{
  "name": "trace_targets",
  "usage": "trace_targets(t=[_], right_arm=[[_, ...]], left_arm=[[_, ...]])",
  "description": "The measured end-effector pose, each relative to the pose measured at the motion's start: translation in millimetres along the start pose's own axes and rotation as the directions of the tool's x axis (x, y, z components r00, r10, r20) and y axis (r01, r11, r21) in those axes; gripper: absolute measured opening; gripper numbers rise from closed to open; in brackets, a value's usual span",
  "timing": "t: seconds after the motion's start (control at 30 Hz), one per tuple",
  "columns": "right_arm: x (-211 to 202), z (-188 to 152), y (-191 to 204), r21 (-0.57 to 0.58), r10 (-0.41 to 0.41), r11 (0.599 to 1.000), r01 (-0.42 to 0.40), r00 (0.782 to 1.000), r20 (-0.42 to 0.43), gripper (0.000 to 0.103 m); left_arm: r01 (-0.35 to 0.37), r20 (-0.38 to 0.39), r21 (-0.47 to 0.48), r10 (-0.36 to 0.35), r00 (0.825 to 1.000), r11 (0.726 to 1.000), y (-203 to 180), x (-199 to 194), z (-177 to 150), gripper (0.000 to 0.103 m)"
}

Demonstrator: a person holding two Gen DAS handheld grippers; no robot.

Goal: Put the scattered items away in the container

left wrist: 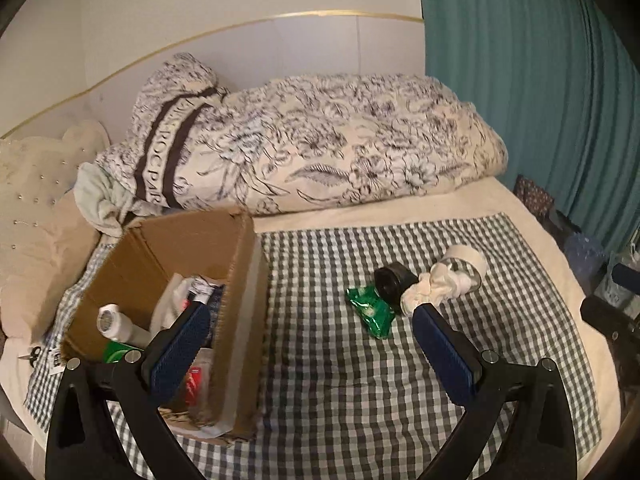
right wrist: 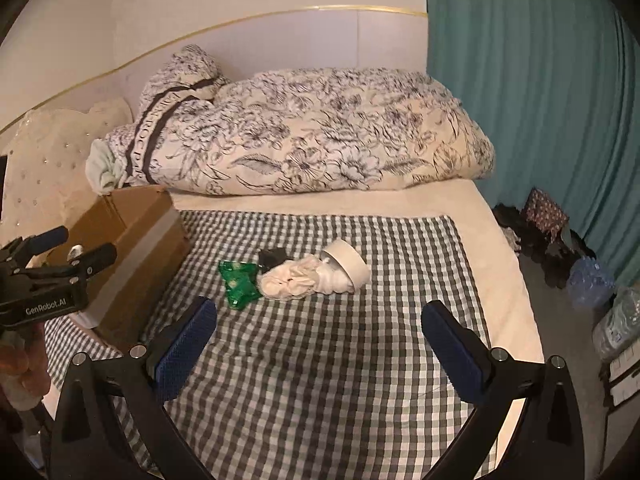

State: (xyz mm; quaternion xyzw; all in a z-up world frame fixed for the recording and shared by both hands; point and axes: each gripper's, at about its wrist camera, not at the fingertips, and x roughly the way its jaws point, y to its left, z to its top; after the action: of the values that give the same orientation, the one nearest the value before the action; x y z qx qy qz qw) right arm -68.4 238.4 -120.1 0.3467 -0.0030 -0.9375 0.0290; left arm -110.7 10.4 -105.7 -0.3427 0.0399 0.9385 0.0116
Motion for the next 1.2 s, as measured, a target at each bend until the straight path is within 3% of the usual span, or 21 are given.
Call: trace_targets(t=[0.43,0.53,0.63,0.73,0.8,0.97,1.1,1.2], right_arm=[[65.4,-9.7,-31.4,0.004,0.008,1.000,-0.007,0.996,-0.093,0.101],[81.3,-12.4,-37.3,0.017,0.027,1.000,-0.026,0.994,-0.103,0.088],[93.3,-14.4,-41.3,0.038,0.056,0.998,-0.053,0.995,-0.088,0.087],[107.9,-16.4,-43.7,0.055,0.088,0.995,-0.084,0.993,-0.082,0.078],[119.6,-18.1,-43.6,0.053,0.089,0.995,-0.084,0.992,-0.089,0.076],[149.4,-19.6,-40.8,0.011,0.065,0.998,-0.064,0.990,-0.122,0.055],[169.6,-19.0,-39.4,-0.027,0.060,0.998,-0.064,0.989,-0.138,0.049],[180.2,-17.9,-40.8,-0.031,0.066,0.997,-0.071,0.988,-0.141,0.037]], left_arm=[[0.039,-0.127,0.002,-0.039,0.991,0.999,-24.2,84.2,-13.1,0.103],[0.042,-0.145,0.009,-0.040,0.989,0.999,-31.3,100.2,-14.8,0.103],[0.044,-0.165,0.021,-0.040,0.985,0.999,-37.3,118.0,-17.6,0.103],[0.051,-0.185,0.016,-0.047,0.982,0.999,-39.4,134.1,-20.4,0.103],[0.047,-0.198,0.013,-0.043,0.979,0.999,-40.3,144.3,-21.6,0.103],[0.046,-0.232,-0.003,-0.045,0.972,0.999,-44.2,172.7,-25.5,0.103],[0.049,-0.253,-0.014,-0.051,0.966,0.999,-47.6,191.8,-29.7,0.103],[0.053,-0.264,-0.020,-0.056,0.963,0.998,-50.2,203.3,-31.5,0.103]])
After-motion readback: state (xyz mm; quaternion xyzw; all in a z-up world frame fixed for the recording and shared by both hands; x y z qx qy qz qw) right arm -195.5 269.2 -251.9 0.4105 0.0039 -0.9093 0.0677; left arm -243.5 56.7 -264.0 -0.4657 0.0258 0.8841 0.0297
